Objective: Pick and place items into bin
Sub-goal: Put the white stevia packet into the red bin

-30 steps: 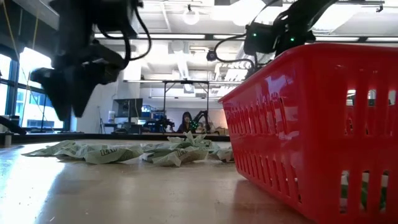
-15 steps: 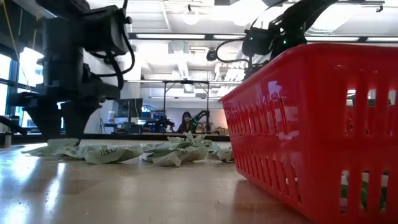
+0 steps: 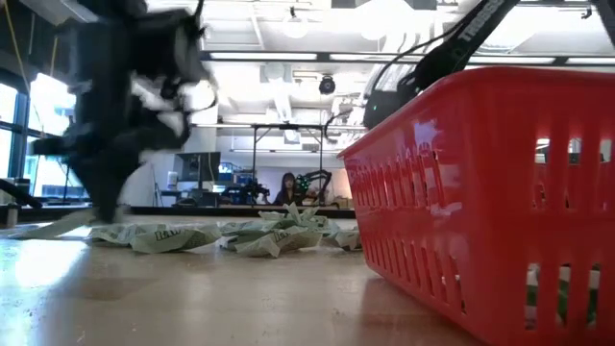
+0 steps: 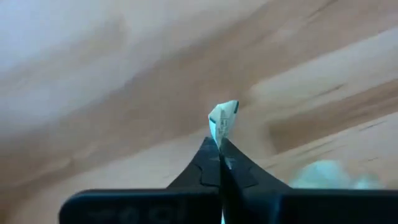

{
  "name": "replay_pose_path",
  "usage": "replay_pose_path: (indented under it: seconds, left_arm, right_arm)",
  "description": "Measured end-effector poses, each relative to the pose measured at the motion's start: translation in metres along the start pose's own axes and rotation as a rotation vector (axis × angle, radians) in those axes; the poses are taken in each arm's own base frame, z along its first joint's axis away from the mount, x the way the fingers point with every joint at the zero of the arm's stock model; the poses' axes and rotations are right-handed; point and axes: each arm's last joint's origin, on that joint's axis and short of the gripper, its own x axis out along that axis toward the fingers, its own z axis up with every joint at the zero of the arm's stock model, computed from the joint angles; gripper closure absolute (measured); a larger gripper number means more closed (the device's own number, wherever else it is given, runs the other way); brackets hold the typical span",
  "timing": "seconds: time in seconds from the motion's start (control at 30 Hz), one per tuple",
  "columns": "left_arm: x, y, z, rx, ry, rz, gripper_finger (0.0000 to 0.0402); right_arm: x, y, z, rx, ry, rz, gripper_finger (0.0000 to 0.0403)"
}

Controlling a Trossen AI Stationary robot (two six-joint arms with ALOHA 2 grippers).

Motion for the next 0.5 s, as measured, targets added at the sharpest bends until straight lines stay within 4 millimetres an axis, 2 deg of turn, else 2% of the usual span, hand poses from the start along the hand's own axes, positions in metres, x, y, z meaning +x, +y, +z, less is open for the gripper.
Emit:
replay_pose_path:
  seconds: [0.07, 0.13, 0.27, 0.33, 0.5]
  left_arm:
    - [-0.022, -0.01, 0.005, 0.026, -0.054, -0.095, 0.0375]
    - [-0.043, -0.019, 0.008, 0.064, -0.103, -0.178, 0.0365]
    - [-0.087, -0.036, 0.014, 0.12, -0.227, -0.325, 0.0375]
    - [-0.099, -0.04, 0.014, 0.132, -0.25, -0.352, 0.0379]
    - [-0.112, -0.045, 0.013, 0.149, -0.276, -0.386, 0.0365]
  right_arm:
    - [0.007, 0.0, 0.0, -0.009, 0.018, -0.019, 0.0193]
    - [0.014, 0.0, -0.001, -0.01, 0.04, 0.0, 0.0228]
    - [0.018, 0.0, -0.002, -0.034, 0.054, 0.031, 0.0339]
    - [0.018, -0.001, -0.002, -0.03, 0.055, 0.023, 0.0383]
    - [0.019, -0.001, -0.003, 0.016, 0.059, 0.04, 0.038]
